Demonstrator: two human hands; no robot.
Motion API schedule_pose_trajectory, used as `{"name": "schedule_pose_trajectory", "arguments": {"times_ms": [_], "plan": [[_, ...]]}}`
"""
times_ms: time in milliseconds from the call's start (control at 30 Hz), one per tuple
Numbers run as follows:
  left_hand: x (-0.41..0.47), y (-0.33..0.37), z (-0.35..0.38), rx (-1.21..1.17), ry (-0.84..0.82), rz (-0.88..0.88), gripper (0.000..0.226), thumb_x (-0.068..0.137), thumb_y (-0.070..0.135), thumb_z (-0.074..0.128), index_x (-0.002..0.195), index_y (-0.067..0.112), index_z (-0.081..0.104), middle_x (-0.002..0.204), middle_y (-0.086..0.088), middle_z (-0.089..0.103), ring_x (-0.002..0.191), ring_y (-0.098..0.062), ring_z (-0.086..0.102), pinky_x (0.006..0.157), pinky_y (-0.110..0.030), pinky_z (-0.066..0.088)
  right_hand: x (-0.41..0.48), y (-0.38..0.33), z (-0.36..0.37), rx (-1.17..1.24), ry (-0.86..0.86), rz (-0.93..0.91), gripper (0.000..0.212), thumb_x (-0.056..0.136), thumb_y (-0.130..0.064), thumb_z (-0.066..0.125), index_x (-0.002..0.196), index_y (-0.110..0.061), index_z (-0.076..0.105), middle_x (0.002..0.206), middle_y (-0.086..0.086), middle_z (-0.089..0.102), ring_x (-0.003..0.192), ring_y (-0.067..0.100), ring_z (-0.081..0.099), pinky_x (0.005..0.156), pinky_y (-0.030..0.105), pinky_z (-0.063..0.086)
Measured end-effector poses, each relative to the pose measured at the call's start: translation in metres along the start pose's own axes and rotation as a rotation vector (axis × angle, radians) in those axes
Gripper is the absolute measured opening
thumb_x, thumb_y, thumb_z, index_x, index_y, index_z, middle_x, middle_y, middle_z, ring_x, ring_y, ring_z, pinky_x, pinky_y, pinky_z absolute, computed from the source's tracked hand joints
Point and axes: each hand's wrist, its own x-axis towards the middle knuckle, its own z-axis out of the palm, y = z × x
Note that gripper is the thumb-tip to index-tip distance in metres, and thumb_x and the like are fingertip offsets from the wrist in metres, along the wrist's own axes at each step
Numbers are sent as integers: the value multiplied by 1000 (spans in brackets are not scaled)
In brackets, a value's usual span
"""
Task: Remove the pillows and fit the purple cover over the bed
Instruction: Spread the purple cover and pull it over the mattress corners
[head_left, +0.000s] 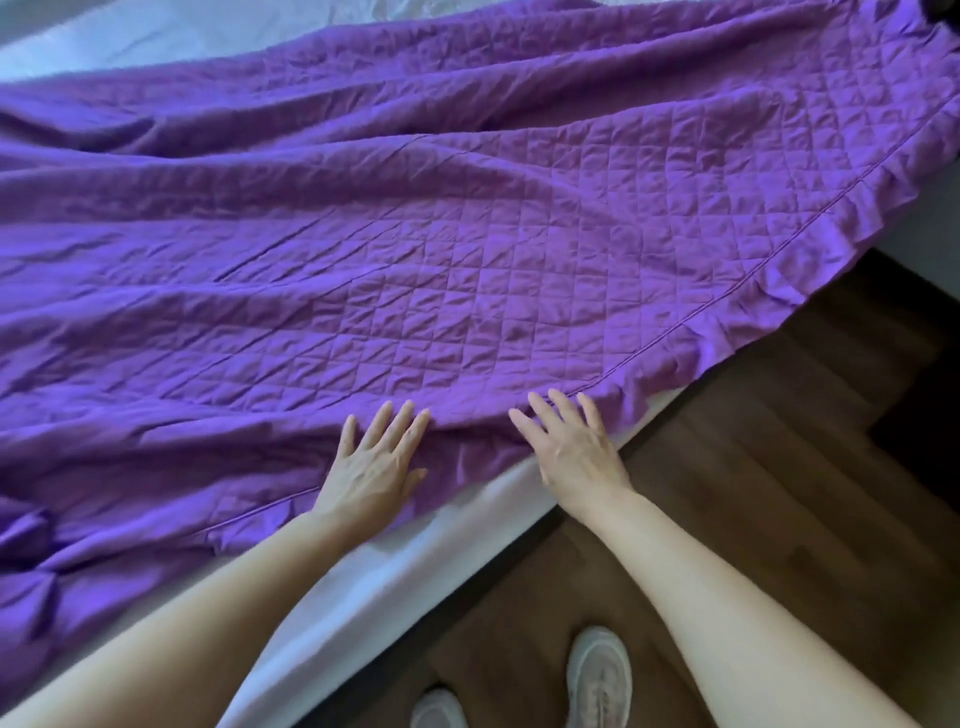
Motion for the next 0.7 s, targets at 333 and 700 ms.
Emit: {"name": "schedule_pose_trajectory", "arguments": {"times_ms": [333, 700], "plan": [[-65, -68, 31, 146, -116, -141, 66, 53, 39, 87, 108, 10, 65, 131, -10, 57, 118, -36, 55, 83, -63, 45, 25, -88, 35, -83, -181, -85, 54, 77, -27, 72, 128, -22, 55, 134, 5, 53, 126, 29, 46, 107, 55, 26], [-115, -87, 24, 50, 128, 117, 19, 82, 28, 40, 73, 20, 54, 79, 10, 65, 101, -20, 64, 99, -41, 28, -10, -86, 33, -88, 117, -237, 24, 74, 0, 43, 84, -12, 60, 94, 6, 65, 95, 29, 60, 96, 42, 35]]}}
